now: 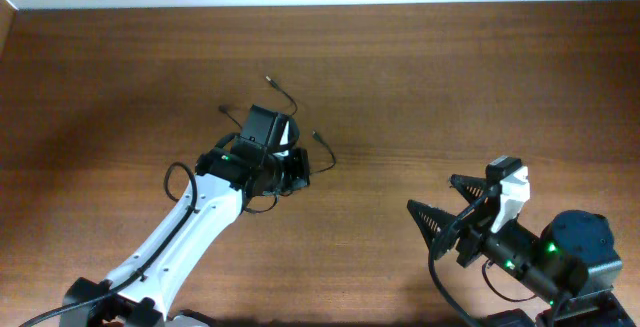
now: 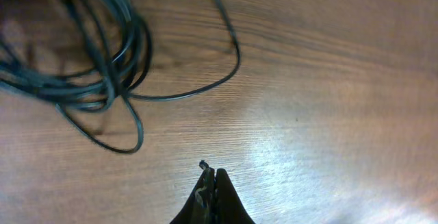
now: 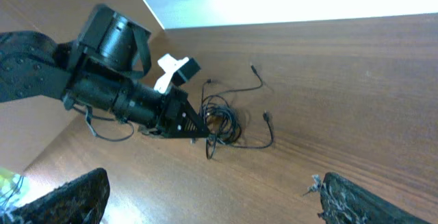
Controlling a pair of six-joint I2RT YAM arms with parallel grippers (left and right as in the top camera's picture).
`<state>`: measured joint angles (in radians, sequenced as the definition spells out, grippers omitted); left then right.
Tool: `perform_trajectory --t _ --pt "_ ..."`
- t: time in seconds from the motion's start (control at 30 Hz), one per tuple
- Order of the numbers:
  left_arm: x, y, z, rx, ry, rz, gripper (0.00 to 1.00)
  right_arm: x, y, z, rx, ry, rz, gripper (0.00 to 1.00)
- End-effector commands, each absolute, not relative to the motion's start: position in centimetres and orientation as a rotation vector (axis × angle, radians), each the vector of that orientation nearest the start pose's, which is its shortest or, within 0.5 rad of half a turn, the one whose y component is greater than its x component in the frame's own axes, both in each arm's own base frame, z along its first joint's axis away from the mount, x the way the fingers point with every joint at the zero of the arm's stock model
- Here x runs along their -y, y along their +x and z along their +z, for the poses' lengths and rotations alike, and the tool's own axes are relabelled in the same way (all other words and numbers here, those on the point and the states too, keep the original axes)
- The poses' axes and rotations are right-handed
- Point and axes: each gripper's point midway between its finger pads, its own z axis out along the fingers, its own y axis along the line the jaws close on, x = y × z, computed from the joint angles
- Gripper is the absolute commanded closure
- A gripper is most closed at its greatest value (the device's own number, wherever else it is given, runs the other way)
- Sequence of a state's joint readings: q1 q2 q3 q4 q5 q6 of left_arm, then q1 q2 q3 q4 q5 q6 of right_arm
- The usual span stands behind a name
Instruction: Untangle cables
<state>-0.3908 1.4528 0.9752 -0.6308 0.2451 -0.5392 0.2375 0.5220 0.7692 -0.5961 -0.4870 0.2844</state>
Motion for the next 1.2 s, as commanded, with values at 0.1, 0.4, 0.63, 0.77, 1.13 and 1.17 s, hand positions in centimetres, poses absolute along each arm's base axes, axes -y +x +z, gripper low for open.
perform_trajectory --t 0.1,0.4,0.63,0.77,1.13,1.17 --pt "14.7 32.2 13.0 -2.639 0.068 -0.501 0.57 -14.0 24.0 23.8 -2.180 -0.141 0.865 0.01" --pt "8.6 29.1 11.1 -2.769 -0.525 -0.235 0.09 -18.5 23.4 16.4 -2.533 -0.171 1.259 0.35" --pt "8.8 29.0 6.5 -2.730 -1.171 -0.220 0.01 -18.3 22.6 13.8 -2.660 -0.143 1.257 0.50" --pt "9.2 31.0 4.1 -2.719 -1.169 -0.213 0.05 -18.0 21.3 13.2 -2.730 -0.117 1.260 0.67" --pt "8.9 34.7 0.8 -2.625 -1.160 -0.182 1.00 -17.7 20.1 12.6 -2.774 -0.168 1.248 0.63" --pt "8.9 34.6 0.7 -2.632 -1.154 -0.176 1.00 -17.4 19.9 12.4 -2.793 -0.157 1.228 0.58"
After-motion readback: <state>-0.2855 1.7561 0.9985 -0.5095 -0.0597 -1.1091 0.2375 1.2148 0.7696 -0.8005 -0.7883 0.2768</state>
